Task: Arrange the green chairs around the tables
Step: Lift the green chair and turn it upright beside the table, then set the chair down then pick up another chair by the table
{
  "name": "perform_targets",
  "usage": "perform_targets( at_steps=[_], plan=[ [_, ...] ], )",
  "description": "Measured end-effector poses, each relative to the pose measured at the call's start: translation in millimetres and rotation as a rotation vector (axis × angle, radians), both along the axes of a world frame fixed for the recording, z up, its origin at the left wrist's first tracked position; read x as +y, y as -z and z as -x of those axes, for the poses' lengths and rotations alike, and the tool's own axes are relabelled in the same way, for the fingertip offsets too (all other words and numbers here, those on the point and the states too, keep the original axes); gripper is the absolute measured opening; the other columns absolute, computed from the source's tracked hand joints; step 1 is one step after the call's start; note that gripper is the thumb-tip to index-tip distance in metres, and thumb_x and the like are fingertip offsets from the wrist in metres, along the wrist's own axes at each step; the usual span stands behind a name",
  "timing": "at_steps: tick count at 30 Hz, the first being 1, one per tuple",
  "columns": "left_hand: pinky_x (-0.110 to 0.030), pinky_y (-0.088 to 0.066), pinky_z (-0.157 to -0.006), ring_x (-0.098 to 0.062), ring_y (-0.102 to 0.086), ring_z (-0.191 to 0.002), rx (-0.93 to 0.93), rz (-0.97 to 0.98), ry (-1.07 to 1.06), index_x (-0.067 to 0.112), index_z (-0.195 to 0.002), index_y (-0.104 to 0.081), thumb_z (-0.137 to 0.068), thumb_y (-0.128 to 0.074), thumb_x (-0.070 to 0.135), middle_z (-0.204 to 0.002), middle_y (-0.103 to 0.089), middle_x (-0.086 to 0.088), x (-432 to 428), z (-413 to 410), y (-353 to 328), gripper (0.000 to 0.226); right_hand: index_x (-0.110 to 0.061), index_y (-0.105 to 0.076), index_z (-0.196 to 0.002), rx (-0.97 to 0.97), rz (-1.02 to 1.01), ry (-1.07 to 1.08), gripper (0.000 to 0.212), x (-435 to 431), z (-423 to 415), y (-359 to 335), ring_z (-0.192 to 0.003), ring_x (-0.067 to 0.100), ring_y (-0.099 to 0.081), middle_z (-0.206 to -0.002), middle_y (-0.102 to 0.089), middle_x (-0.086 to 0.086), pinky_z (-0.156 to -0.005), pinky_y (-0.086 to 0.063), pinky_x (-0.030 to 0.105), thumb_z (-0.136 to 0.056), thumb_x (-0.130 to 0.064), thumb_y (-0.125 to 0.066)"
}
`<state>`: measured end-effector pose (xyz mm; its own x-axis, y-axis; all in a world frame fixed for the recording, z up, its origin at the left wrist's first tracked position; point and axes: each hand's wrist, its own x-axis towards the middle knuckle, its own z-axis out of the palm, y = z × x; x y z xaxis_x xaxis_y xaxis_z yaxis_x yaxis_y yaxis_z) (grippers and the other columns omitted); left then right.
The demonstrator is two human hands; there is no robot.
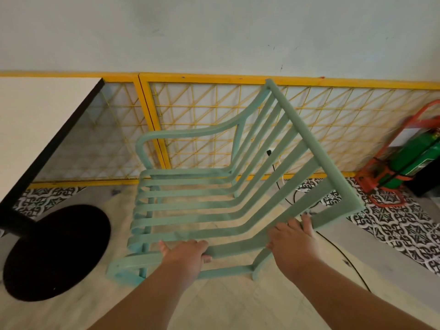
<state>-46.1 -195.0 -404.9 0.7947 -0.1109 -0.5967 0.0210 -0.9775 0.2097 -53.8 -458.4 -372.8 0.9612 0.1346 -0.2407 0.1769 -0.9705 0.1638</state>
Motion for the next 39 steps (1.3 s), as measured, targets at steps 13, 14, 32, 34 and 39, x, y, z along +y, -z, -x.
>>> perform_targets(
  at_steps=[13,14,32,34,39],
  plan=[
    [-0.073,-0.002,-0.116,-0.026,-0.028,-0.148,-0.075,-0.031,0.000,0.037,-0.150,-0.034,-0.102,-0.037,0.062,-0.157,-0.038,0.004,-2.5,14.8,-5.1,0.055,-0.036,-0.050,-0.124,0.094,0.055,0.005,0.032,-5.6,3.7,-6.9,-0.129,0.022,-0.043,-0.114,-0.052,-0.015,-0.111,0.008,0.058,-0.103,-0.051,-0.031],
    [-0.067,-0.002,-0.119,-0.027,-0.018,-0.153,-0.130,-0.008,-0.009,0.036,-0.157,-0.022,-0.099,-0.036,0.067,-0.166,-0.025,0.003,1.7,20.2,-9.9,0.067,-0.033,-0.046,-0.137,0.127,0.036,0.003,0.041,-4.4,3.0,-12.1,-0.137,0.024,-0.038,-0.129,-0.052,-0.012,-0.112,0.010,0.059,-0.103,-0.053,-0.031],
    [-0.057,-0.019,-0.122,-0.031,-0.013,-0.155,-0.825,0.038,-0.091,0.040,-0.161,-0.011,-0.078,-0.021,0.085,-0.170,-0.016,-0.001,143.5,52.5,-419.0,0.095,-0.022,-0.021,-0.161,-0.413,-0.517,0.018,0.081,108.6,41.1,-388.6,-0.156,0.027,-0.009,-0.168,-0.023,0.004,-0.125,-0.010,0.046,-0.094,-0.063,-0.042],
    [-0.057,-0.018,-0.123,-0.031,-0.012,-0.155,-0.807,0.028,-0.084,0.040,-0.161,-0.011,-0.078,-0.022,0.087,-0.170,-0.015,-0.001,148.0,66.8,-430.9,0.096,-0.021,-0.022,-0.161,-0.405,-0.478,-0.004,0.085,117.2,54.6,-397.5,-0.156,0.029,-0.012,-0.167,-0.025,0.006,-0.125,-0.012,0.047,-0.091,-0.067,-0.038],
    [-0.056,-0.017,-0.123,-0.032,-0.013,-0.155,-0.743,-0.035,-0.085,0.040,-0.160,-0.011,-0.089,-0.037,0.077,-0.170,-0.015,-0.003,150.8,116.9,-416.7,0.084,-0.018,-0.030,-0.157,-0.328,-0.418,-0.057,0.090,127.9,92.2,-375.6,-0.152,0.031,-0.023,-0.162,-0.035,0.010,-0.123,-0.019,0.051,-0.086,-0.073,-0.039]
  ],
)
